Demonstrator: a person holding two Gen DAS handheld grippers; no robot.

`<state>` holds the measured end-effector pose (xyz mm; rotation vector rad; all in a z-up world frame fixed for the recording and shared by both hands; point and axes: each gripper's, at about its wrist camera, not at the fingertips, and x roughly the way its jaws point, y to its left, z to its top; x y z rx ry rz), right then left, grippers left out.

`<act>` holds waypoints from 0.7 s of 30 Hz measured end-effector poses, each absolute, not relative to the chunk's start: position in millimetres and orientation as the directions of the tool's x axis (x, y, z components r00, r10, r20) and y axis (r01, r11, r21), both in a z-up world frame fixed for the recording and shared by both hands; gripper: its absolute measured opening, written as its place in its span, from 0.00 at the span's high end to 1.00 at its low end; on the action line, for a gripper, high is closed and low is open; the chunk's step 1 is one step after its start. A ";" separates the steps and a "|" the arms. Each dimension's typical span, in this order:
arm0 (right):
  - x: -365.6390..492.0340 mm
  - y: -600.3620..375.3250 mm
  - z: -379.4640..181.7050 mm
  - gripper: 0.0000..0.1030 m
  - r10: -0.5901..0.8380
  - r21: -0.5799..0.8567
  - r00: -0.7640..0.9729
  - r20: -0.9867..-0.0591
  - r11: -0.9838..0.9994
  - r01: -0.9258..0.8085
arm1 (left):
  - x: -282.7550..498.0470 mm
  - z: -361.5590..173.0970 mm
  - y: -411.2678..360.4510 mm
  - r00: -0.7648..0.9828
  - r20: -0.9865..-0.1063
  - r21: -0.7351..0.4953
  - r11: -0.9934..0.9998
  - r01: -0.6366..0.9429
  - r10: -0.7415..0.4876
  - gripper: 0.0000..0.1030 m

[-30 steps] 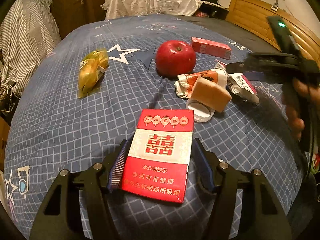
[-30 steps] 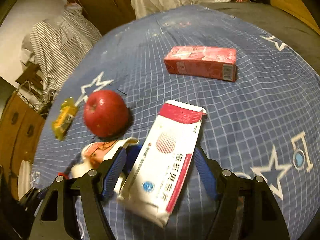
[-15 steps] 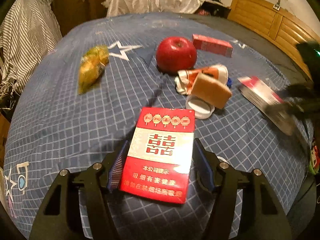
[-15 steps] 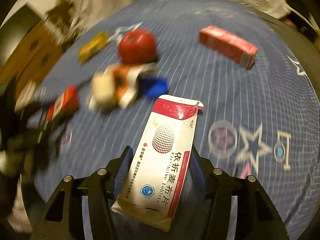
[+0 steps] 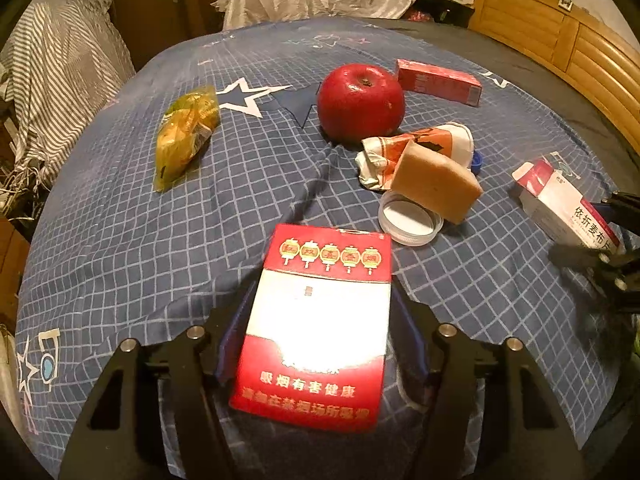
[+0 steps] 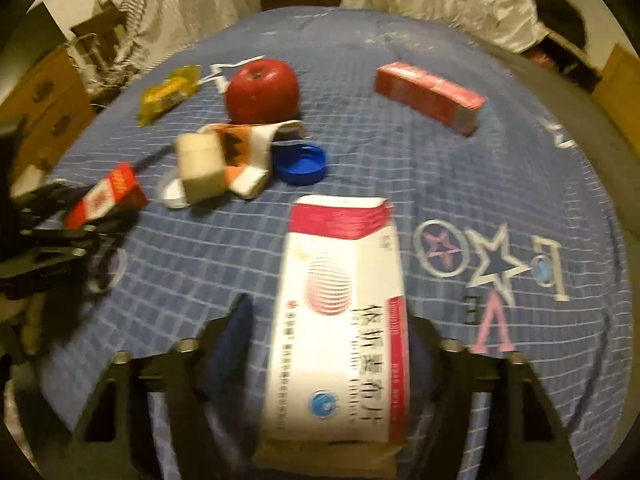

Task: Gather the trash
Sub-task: 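Grasp the red-and-white cigarette box with the left tool while the right tool grasps the white medicine box, then carry the cigarette box and medicine box with both tools over the bucket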

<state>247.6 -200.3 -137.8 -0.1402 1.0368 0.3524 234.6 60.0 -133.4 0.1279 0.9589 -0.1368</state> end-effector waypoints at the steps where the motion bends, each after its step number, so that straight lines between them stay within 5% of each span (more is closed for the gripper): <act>1: 246.1 -203.2 -138.0 0.47 0.213 0.051 0.474 -0.854 0.942 -0.331 | 233.1 -133.1 60.0 0.570 -0.819 0.051 0.984 0.170 -0.056 0.45; 10: 206.7 -213.0 -115.8 0.52 0.237 0.071 0.629 -0.740 0.958 -0.278 | 204.3 -116.9 64.2 0.641 -0.767 0.058 0.994 0.093 -0.016 0.47; 21: 122.6 -204.4 -28.2 0.51 0.293 0.072 0.845 -0.448 0.954 -0.292 | 116.3 -30.4 49.4 0.852 -0.524 0.011 1.000 0.019 -0.010 0.47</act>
